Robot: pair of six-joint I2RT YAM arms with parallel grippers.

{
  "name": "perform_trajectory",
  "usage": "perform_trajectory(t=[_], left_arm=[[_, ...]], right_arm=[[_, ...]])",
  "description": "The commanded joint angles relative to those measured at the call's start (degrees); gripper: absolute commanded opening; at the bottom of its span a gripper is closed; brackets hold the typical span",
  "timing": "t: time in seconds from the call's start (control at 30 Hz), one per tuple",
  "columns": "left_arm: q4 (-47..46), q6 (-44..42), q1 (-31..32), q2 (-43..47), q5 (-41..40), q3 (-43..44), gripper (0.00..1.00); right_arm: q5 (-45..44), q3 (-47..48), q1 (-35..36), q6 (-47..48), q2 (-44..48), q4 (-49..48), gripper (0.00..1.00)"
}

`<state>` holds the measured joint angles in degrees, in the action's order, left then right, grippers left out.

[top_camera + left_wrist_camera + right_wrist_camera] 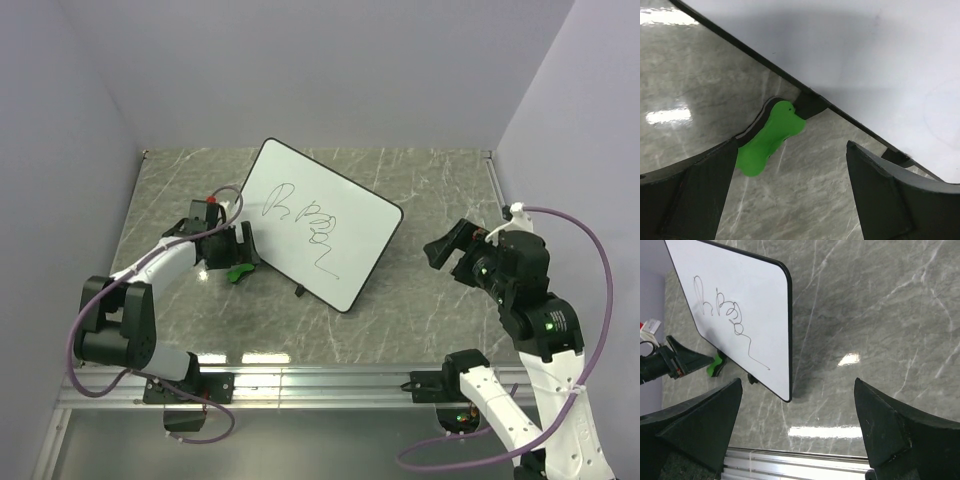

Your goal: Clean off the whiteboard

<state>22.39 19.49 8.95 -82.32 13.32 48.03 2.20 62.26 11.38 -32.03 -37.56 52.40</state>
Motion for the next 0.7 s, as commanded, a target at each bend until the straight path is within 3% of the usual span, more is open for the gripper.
perform_trajectory(t=[0.0,0.67], left_arm=[[-3.32,-2.08,0.19,-1.43,4.52,1.54,0.94],[-0.33,5.99,4.49,-0.22,-0.40,-1.45,0.93]], right_arm=[[-1.67,1.11,0.40,1.80,1.00,2.00,0.99],[0.44,-0.82,0.40,3.29,4.51,2.44,0.99]])
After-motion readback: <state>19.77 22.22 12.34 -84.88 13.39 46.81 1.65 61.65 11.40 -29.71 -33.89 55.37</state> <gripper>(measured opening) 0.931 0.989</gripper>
